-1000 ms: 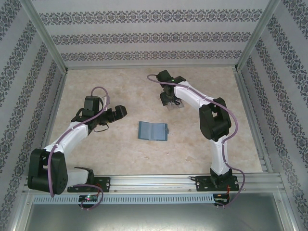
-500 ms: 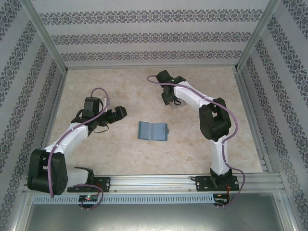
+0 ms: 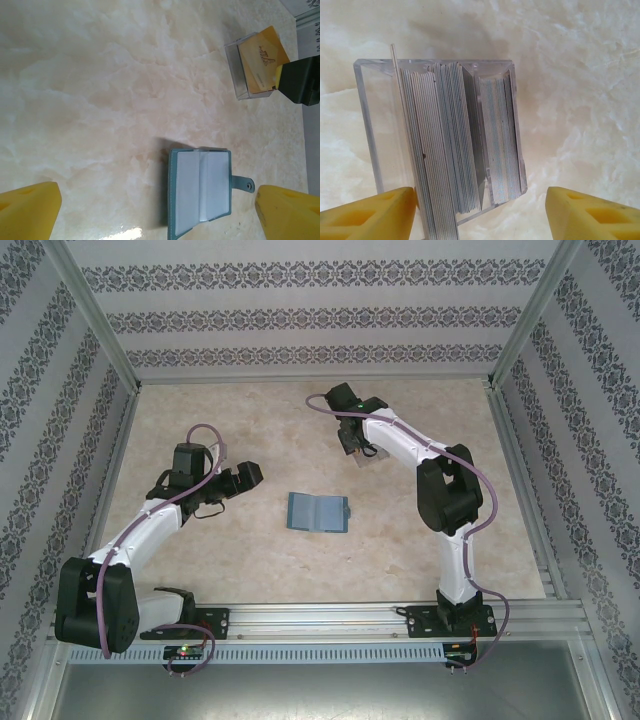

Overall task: Put the credit cards into the card holder
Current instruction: Pick up the credit card from the storage box.

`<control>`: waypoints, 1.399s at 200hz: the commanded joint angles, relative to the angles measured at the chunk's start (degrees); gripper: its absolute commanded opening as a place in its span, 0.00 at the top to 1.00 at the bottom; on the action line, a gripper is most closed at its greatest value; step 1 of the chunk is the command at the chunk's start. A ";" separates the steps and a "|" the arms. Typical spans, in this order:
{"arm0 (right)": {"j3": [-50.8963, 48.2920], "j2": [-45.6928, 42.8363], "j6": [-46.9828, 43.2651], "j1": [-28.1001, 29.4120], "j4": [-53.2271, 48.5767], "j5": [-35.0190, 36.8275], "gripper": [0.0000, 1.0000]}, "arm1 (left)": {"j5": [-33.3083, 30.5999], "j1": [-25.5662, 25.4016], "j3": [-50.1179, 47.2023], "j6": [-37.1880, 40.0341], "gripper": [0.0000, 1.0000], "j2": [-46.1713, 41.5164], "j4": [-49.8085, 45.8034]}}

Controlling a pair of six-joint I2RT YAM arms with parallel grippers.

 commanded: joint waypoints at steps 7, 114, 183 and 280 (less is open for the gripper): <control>0.04 -2.36 0.27 -0.41 0.78 0.37 0.43 | 0.40 0.44 0.54 -0.50 0.00 -0.88 -2.02; 1.87 -2.32 -0.05 -0.68 -0.84 -3.77 0.82 | -3.78 0.36 0.64 -1.07 0.00 -2.26 -8.67; 1.81 -1.54 -1.22 0.12 -1.27 -0.03 0.72 | -2.70 0.36 4.14 2.62 0.00 1.11 -14.59; 1.79 0.35 -4.19 0.38 -1.07 5.92 0.70 | 0.31 0.44 3.86 3.49 0.00 3.66 -14.75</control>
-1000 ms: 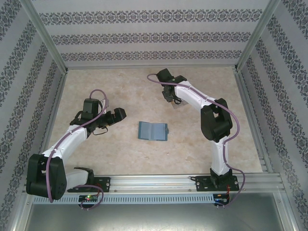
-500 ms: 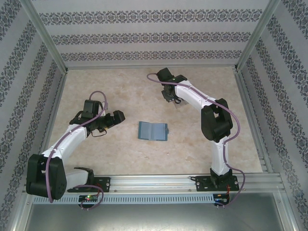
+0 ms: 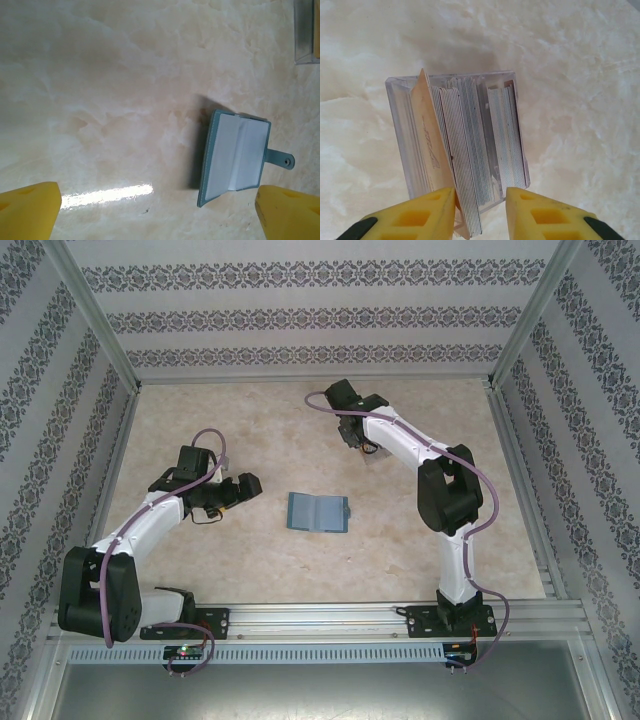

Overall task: Put the credit cards into the card holder
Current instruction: Pick up the credit card from the storage box.

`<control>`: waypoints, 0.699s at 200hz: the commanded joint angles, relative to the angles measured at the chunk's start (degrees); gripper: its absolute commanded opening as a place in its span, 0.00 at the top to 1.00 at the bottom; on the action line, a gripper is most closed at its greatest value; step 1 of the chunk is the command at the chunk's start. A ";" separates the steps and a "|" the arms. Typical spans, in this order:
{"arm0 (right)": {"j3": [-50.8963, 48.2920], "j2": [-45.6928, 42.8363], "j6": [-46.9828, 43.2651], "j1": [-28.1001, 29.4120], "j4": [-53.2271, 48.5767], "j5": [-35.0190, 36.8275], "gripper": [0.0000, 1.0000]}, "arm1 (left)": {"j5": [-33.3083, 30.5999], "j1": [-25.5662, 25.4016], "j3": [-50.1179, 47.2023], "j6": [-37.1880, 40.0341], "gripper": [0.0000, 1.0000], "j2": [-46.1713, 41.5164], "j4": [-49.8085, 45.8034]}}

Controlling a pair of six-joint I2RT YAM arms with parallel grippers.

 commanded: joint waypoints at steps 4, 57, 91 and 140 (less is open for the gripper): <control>0.20 0.51 -1.74 0.28 -0.58 2.62 0.70 | 1.05 0.36 0.89 1.30 0.00 0.18 -1.41; 0.71 0.90 -3.01 1.05 -0.55 0.62 0.90 | 0.83 0.42 0.53 1.26 0.01 0.21 -1.00; -0.16 -0.35 -3.37 1.78 -0.06 1.28 1.00 | 0.66 0.36 0.57 1.25 0.01 -0.54 -0.97; -2.06 -4.63 0.28 1.57 0.02 -6.24 1.00 | 2.02 0.37 -0.49 0.38 0.01 -1.72 -0.16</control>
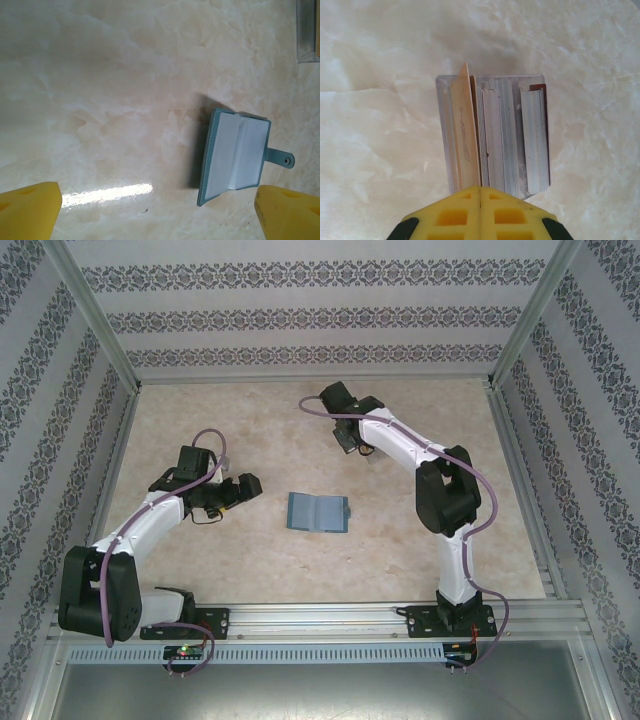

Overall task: Put the credit cards into the card holder
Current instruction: Pick up the credit card from the storage box, then insert the credit card into the card slot.

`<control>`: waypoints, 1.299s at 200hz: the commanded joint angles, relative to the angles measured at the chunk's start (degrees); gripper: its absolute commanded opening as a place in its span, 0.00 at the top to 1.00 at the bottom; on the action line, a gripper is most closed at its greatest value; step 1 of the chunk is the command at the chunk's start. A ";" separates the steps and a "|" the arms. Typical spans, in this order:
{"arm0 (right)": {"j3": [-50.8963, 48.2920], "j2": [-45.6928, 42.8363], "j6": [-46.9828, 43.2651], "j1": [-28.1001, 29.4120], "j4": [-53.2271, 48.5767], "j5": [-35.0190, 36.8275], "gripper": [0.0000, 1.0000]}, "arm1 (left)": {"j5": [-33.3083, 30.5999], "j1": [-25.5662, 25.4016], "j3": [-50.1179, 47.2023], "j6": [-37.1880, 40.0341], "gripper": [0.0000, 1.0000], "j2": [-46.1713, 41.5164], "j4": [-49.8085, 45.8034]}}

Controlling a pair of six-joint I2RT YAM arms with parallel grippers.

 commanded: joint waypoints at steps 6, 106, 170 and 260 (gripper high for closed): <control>-2.03 -5.08 2.83 -0.11 -0.03 -5.02 1.00 | 2.52 0.40 -0.47 0.32 0.01 -1.82 -0.01; -26.97 -28.22 16.08 -0.02 10.55 -30.52 1.00 | 10.00 -9.04 2.62 3.41 0.11 5.29 4.03; -48.46 -32.56 28.11 -3.06 27.57 -60.25 1.00 | 9.81 -12.27 5.09 6.38 0.37 13.12 2.18; -55.60 -23.37 34.76 -6.02 40.99 -73.12 1.00 | 10.03 -15.77 6.97 7.46 0.62 20.69 2.09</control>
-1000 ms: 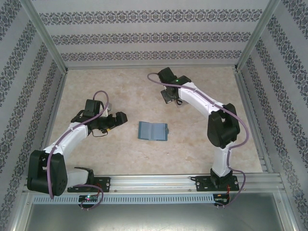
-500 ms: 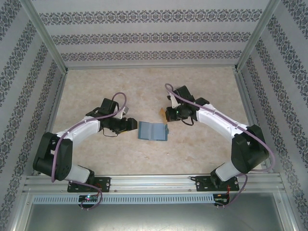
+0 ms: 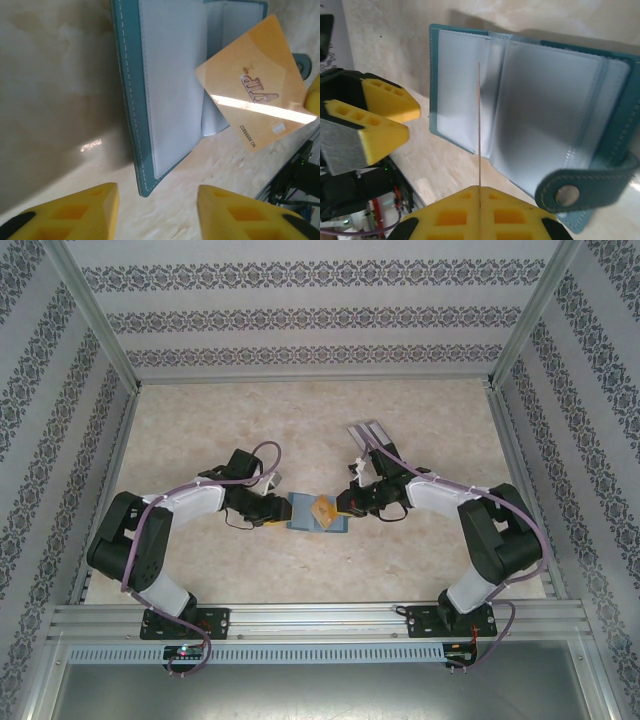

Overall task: Put the credit cards into the card holder
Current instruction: Insert the credit card into the card slot.

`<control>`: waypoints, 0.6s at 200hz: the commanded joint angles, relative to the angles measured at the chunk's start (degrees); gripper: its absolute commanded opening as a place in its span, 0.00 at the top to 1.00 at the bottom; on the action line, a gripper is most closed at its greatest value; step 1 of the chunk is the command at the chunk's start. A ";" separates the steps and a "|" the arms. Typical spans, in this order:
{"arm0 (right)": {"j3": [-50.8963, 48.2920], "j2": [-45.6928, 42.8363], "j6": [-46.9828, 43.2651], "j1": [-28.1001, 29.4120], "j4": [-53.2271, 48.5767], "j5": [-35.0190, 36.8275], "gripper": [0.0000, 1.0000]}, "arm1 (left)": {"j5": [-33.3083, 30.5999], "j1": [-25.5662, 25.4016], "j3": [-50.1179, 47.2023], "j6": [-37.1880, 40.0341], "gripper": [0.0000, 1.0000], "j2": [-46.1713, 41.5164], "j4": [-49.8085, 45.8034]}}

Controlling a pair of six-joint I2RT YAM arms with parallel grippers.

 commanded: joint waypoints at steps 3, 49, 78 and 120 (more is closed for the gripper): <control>-1.62 2.30 2.29 -1.01 5.04 -3.63 1.00 | -0.64 -0.93 2.24 2.05 0.64 2.45 -1.21; -4.47 3.39 5.30 -2.11 9.23 -3.59 1.00 | -3.21 -1.90 2.85 2.00 0.75 5.15 -2.52; -6.27 3.75 10.19 -1.65 13.38 -1.91 1.00 | -3.97 -2.08 2.56 0.85 0.86 6.02 -1.74; -9.07 -0.60 17.09 1.23 15.26 9.16 0.95 | -2.49 -2.37 2.23 -1.33 0.92 6.94 0.05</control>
